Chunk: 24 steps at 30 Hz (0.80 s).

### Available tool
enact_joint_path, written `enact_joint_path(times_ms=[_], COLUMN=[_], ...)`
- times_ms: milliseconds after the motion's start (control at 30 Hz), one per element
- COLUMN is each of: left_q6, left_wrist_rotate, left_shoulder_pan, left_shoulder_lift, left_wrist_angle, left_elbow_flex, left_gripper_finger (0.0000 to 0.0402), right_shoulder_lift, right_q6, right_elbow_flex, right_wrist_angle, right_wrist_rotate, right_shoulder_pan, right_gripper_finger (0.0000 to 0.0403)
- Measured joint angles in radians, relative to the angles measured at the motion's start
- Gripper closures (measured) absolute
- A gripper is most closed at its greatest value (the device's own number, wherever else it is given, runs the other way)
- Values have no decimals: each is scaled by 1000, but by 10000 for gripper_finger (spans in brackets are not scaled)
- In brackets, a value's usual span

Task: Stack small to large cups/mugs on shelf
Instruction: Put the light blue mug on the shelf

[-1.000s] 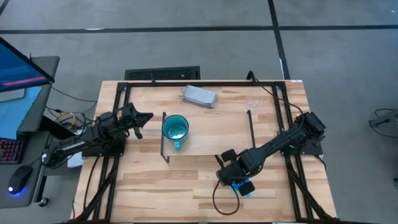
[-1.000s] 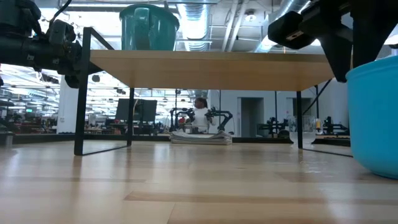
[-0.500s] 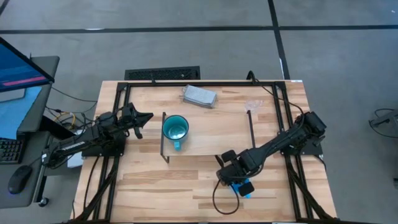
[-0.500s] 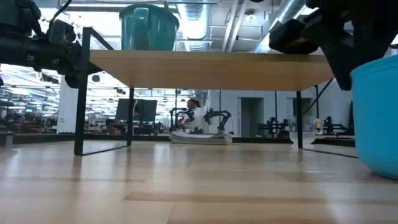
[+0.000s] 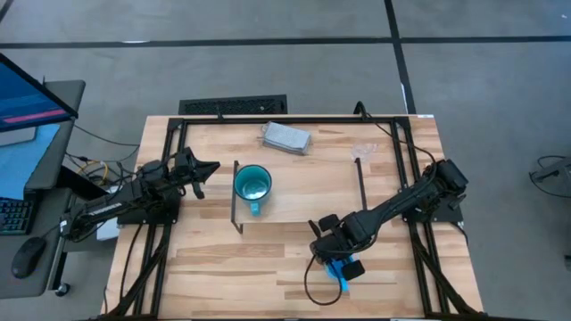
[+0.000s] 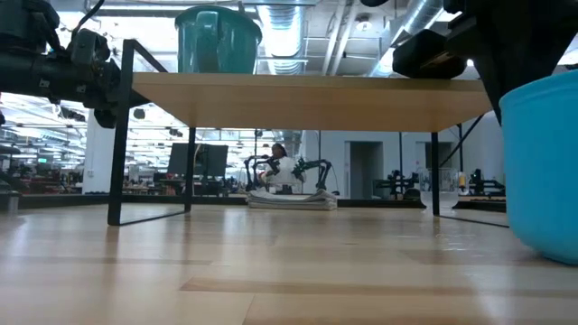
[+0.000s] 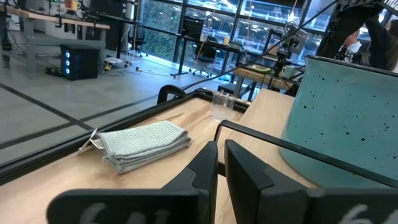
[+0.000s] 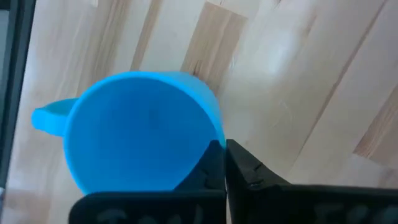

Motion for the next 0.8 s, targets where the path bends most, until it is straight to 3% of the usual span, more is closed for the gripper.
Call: enact_joint_path(times_ms=[433, 800], left_q6=[0, 0], left_wrist_rotate=[0, 0], left_shoulder_pan=[0, 0], left_shoulder_lift=[0, 0], left_wrist_angle=[0, 0], left_elbow_flex=[0, 0], left_gripper_finger=[382, 382], right_shoulder_lift=[6, 4], right_q6=[147, 180], right_elbow_flex=[134, 341], right_wrist_angle=[-100, -321], right_wrist_rotate=[-144, -143], right_shoulder_pan=[-68, -80], right_gripper_finger=[399, 400])
